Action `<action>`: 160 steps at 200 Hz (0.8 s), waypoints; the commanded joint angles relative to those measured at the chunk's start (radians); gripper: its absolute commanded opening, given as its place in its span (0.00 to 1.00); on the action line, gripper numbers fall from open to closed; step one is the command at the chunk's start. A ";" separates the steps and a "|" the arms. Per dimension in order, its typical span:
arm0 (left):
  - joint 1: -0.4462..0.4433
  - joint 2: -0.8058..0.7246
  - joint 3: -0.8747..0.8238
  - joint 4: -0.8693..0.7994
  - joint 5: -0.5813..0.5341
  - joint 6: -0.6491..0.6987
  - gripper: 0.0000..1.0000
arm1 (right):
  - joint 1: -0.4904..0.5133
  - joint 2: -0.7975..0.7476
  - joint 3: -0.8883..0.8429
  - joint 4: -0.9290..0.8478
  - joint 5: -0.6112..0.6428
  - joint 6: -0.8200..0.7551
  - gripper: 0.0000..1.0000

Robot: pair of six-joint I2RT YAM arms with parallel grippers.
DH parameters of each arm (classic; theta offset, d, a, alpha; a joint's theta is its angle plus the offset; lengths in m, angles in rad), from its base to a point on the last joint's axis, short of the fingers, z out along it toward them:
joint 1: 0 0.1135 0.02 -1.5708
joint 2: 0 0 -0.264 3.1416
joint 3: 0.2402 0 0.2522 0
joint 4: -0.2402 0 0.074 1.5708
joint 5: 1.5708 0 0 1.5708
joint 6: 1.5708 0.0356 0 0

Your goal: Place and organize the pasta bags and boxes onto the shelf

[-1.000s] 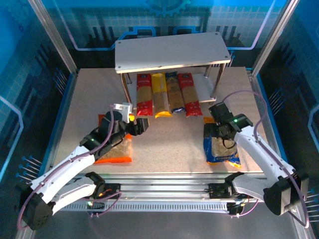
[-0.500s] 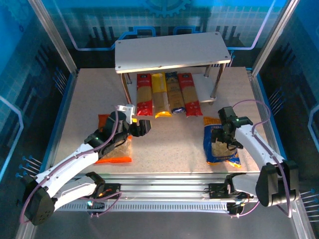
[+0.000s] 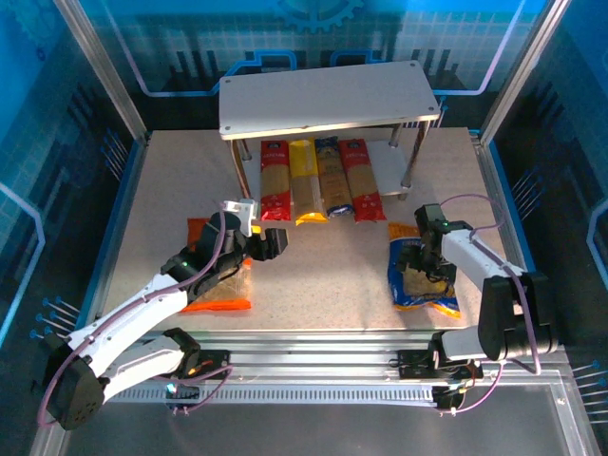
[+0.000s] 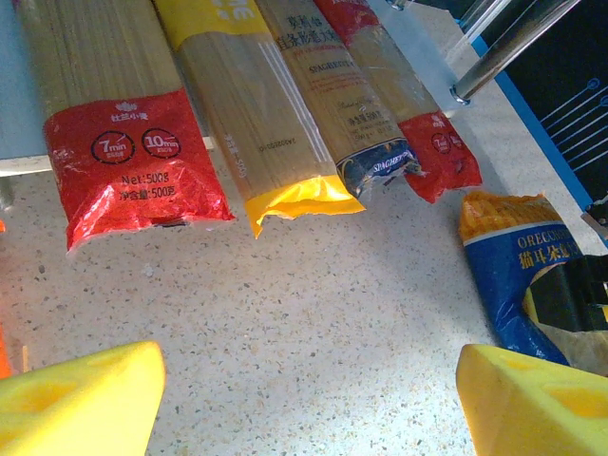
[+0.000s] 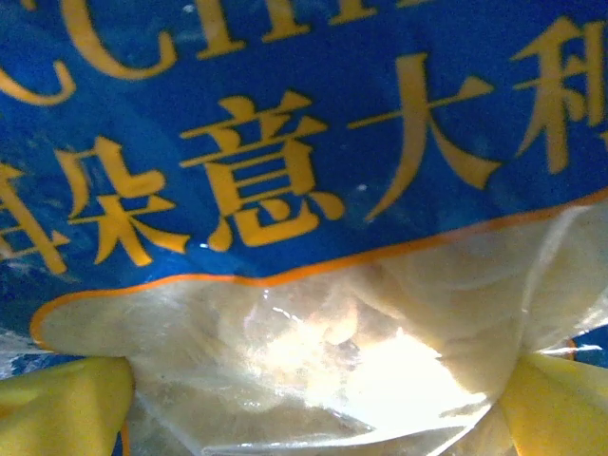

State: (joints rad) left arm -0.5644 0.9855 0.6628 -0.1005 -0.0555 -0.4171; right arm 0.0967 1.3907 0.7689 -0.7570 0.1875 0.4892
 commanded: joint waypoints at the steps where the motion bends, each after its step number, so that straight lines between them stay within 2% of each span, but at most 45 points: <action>1: -0.005 -0.011 0.035 -0.002 -0.016 0.010 0.81 | -0.012 0.051 -0.016 0.065 -0.085 -0.029 0.94; 9: -0.004 -0.010 0.037 -0.003 -0.018 0.010 0.81 | -0.012 0.053 -0.015 0.067 -0.095 -0.032 0.89; 29: -0.004 -0.010 0.041 -0.002 -0.020 0.011 0.81 | -0.013 0.049 -0.020 0.068 -0.113 -0.040 0.61; 68: -0.005 -0.005 0.048 -0.001 -0.022 0.010 0.81 | -0.020 0.021 -0.030 0.058 -0.130 -0.047 0.26; 92: -0.005 -0.006 0.049 -0.001 -0.022 0.010 0.81 | -0.024 -0.020 -0.029 0.040 -0.134 -0.048 0.00; 160: -0.005 -0.005 0.060 0.007 -0.022 0.013 0.81 | -0.021 -0.300 0.055 -0.039 -0.087 -0.061 0.00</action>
State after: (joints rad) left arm -0.5644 0.9855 0.6842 -0.1001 -0.0662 -0.4171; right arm 0.0776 1.2179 0.7639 -0.7658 0.0948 0.4435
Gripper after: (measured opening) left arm 0.809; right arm 0.073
